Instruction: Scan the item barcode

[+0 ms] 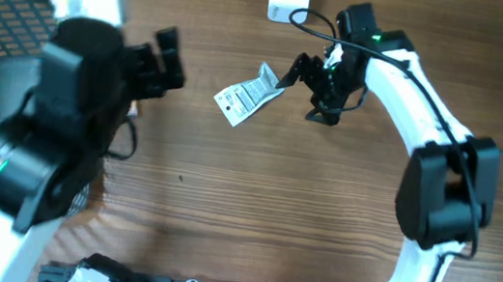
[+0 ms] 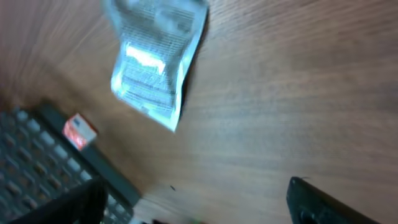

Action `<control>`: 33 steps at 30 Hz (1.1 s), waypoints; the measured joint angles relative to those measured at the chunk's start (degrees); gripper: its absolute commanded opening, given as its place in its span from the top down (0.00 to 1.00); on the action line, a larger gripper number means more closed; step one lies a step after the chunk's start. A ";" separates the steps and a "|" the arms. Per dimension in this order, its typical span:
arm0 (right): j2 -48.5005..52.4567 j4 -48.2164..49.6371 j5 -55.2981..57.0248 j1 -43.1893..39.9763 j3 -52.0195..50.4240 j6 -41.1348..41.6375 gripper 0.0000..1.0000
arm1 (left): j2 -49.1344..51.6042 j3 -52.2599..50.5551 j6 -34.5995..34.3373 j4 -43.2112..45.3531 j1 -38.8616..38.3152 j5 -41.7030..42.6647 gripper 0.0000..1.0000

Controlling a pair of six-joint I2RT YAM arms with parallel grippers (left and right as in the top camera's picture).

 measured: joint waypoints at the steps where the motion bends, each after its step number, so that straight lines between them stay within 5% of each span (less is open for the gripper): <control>1: 1.14 1.49 -0.24 0.17 0.00 0.92 0.00 | -1.14 0.07 -0.48 -1.05 0.37 -1.51 0.00; 24: 2.67 12.85 8.28 8.94 0.02 23.58 0.00 | -4.79 0.09 -5.31 -6.71 2.97 -11.89 0.00; 33: 2.69 18.40 16.57 11.87 -0.04 25.83 0.00 | -5.14 0.09 -6.10 -7.23 2.97 -11.89 0.00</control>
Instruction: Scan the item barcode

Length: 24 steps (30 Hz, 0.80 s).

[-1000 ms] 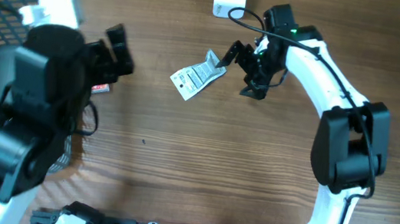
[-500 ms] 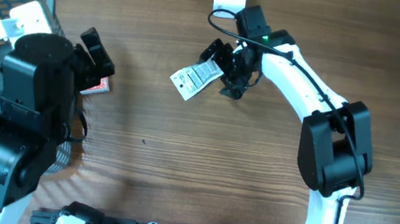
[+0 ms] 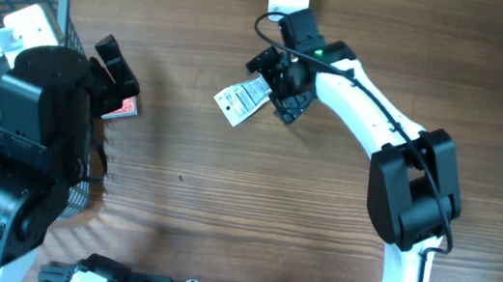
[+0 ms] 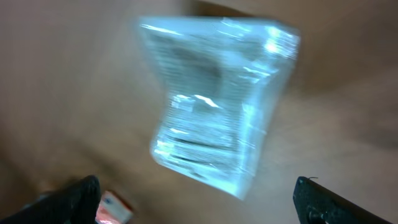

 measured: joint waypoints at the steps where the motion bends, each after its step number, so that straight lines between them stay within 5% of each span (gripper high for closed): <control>1: 0.09 3.72 0.72 0.50 -0.02 -1.77 0.00 | 0.00 0.00 -0.02 -0.07 0.00 -0.02 0.00; 7: 0.13 18.23 8.35 5.79 0.55 -15.63 0.00 | 0.00 0.00 -0.26 -0.76 0.00 -0.09 0.00; 15: -0.15 12.68 18.80 7.85 14.43 -35.39 0.00 | 0.00 0.00 -0.66 -0.96 0.00 -1.95 0.00; 20: -2.71 10.58 23.23 4.26 18.08 -39.56 0.00 | -0.90 -0.02 -1.66 0.50 0.00 -3.48 0.00; 24: -2.60 1.25 22.49 1.11 18.53 -34.14 0.00 | -3.50 0.00 0.13 2.14 0.00 -4.17 0.00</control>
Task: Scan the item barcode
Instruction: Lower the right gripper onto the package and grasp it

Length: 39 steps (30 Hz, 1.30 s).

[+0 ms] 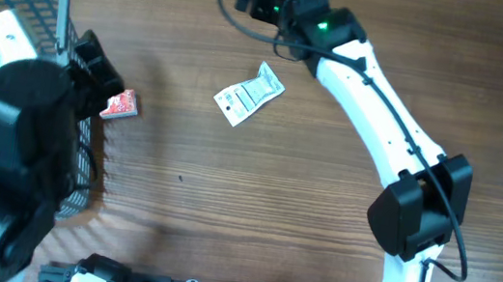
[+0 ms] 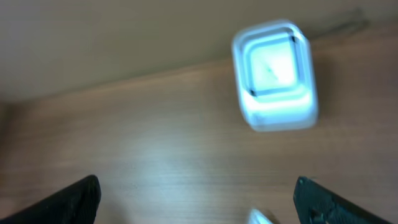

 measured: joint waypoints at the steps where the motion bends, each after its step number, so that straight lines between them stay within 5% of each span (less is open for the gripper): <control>1: 0.17 -2.21 -0.92 -0.61 0.00 1.42 0.00 | -0.94 -0.02 1.27 0.09 0.00 0.13 0.00; 9: 2.45 -22.51 -8.83 -0.83 -0.07 19.41 0.00 | -3.74 0.20 5.75 -0.11 0.00 1.51 0.00; 16: 6.21 -20.90 -17.59 0.20 -0.07 26.82 0.00 | -3.48 0.20 5.77 -1.01 0.00 1.84 0.00; 25: 9.92 -21.38 -14.14 0.52 -0.07 36.06 0.00 | -3.48 0.20 5.49 -1.20 0.00 2.10 0.00; 39: 17.92 -17.40 -17.22 1.09 0.11 40.59 0.00 | -3.48 0.20 5.05 -1.40 0.00 2.71 0.00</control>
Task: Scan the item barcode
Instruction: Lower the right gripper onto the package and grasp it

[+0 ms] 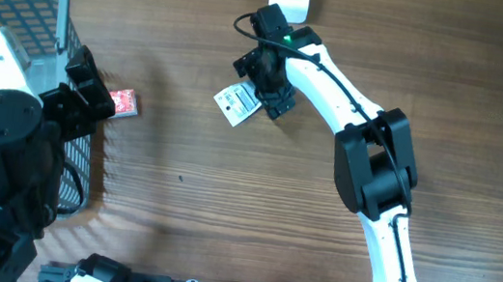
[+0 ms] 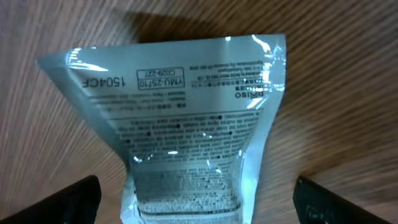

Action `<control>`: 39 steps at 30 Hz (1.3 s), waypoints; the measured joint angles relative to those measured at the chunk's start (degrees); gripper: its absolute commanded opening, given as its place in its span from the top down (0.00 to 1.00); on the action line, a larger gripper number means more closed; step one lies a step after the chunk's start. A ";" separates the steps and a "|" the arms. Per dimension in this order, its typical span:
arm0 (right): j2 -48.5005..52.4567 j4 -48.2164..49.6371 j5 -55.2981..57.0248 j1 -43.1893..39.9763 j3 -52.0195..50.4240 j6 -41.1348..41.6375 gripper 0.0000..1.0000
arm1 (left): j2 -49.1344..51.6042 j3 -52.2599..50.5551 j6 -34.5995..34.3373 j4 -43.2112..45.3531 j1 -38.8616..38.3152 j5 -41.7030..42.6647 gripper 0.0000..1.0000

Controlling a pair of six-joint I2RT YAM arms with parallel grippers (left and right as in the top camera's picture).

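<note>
A silver sachet [image 1: 235, 103] with printed text lies flat on the wooden table; it fills the right wrist view [image 2: 186, 124]. My right gripper [image 1: 263, 84] hovers low over the sachet's far end, open [image 2: 194, 208], with one dark finger [image 2: 65, 200] on each side of it and not touching. The white scanner stands at the far table edge. My left gripper [image 1: 89, 88] is at the left beside the basket, open and holding nothing. No barcode can be made out on the sachet.
A grey mesh basket takes up the left side, with the left arm over it. A small red packet [image 1: 123, 102] lies on the table just right of the basket. A round tape roll sits at the far right.
My right gripper was up at the far edge facing the white scanner; now it is down over the silver sachet, still open. The left arm has drawn back a little toward the front left.
My right gripper was open to the right of the sachet, then close over it, then up by the scanner with nothing held, and now over the sachet again. The sachet stayed in place. The left arm moved back from mid-table to the basket, the red packet lying beside it.
</note>
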 measured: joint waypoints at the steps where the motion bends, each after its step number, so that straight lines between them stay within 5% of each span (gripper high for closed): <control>1: 0.04 0.00 -0.07 0.00 0.00 0.02 0.00 | 0.00 0.00 0.00 0.00 0.00 0.00 0.00; 4: 0.04 -0.02 -0.07 0.00 0.00 0.20 0.01 | 0.00 0.00 0.00 0.00 0.00 0.00 0.00; 12: 0.31 -1.62 -0.66 0.15 0.00 0.13 0.27 | 0.00 0.00 0.00 0.00 0.00 0.00 0.00; 19: 0.52 -1.92 -0.70 0.55 0.00 -0.55 0.34 | 0.00 0.00 0.00 0.00 0.00 0.00 0.00; 25: 0.63 -2.03 -0.15 0.74 0.00 -3.45 0.60 | 0.00 0.00 0.00 0.00 0.00 0.00 0.00; 39: 0.68 -1.95 0.04 0.76 0.61 -5.57 0.78 | 0.00 0.00 0.00 -0.04 0.00 0.00 0.00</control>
